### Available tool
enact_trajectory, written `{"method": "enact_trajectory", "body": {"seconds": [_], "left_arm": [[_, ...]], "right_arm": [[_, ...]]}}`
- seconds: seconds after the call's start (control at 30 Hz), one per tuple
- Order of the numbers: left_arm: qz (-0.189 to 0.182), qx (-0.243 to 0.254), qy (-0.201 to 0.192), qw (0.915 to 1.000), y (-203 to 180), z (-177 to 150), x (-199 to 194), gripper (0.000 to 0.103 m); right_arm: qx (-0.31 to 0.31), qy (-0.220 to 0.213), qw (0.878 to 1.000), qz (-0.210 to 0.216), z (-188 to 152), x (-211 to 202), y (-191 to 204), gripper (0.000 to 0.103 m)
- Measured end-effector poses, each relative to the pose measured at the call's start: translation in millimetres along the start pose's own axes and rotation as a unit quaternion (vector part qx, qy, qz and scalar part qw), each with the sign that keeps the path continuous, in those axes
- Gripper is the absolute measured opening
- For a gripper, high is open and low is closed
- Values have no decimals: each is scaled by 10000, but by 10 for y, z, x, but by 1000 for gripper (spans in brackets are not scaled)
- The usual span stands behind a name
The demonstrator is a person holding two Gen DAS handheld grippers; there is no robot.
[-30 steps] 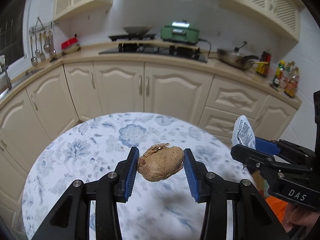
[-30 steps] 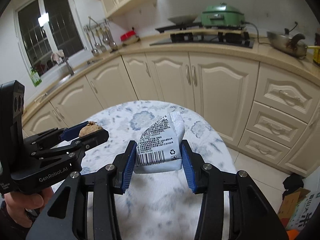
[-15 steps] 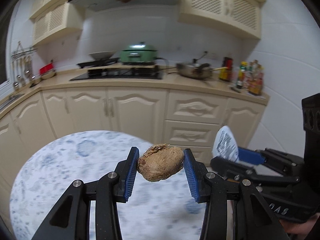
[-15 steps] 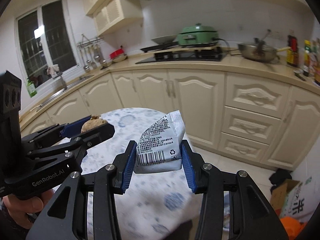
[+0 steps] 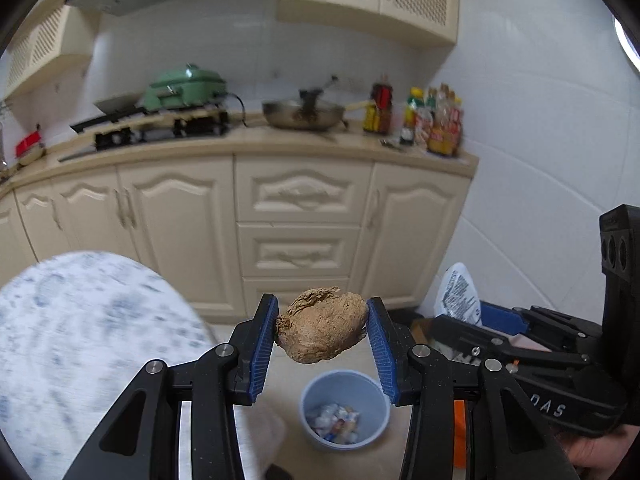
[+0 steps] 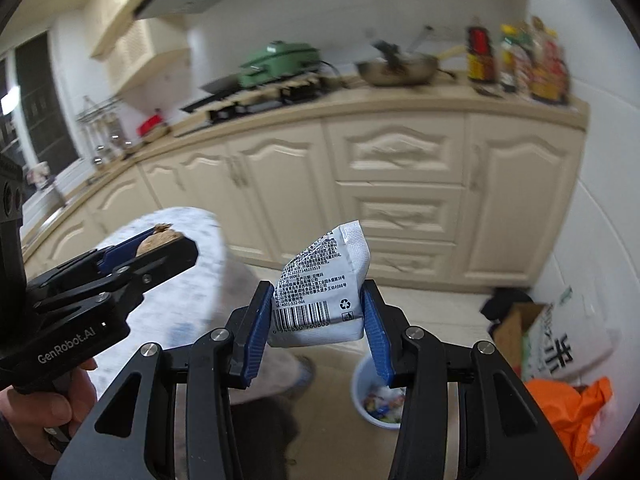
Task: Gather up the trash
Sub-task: 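Carry the clear wrapper and brown lump to the blue bin and release both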
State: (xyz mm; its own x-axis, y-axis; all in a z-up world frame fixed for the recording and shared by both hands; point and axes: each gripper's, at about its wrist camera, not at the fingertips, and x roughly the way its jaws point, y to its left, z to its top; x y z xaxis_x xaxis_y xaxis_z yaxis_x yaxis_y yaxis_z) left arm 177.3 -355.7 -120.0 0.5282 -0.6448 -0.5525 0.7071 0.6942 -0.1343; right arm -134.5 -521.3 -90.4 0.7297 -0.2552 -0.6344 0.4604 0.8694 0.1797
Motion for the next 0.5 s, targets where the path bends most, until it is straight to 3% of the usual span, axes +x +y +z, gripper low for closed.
{"method": "enact_trajectory", "body": {"seconds": [0.2, 0.5], "left_arm": [[-110, 3, 693, 9975, -107, -101, 815, 41], [-169, 13, 1695, 9854, -154, -113, 2026, 41]], "right_arm": [[352, 449, 9981, -229, -207, 422, -565, 45], [1015, 1202, 9872, -241, -625, 1193, -1282, 45]]}}
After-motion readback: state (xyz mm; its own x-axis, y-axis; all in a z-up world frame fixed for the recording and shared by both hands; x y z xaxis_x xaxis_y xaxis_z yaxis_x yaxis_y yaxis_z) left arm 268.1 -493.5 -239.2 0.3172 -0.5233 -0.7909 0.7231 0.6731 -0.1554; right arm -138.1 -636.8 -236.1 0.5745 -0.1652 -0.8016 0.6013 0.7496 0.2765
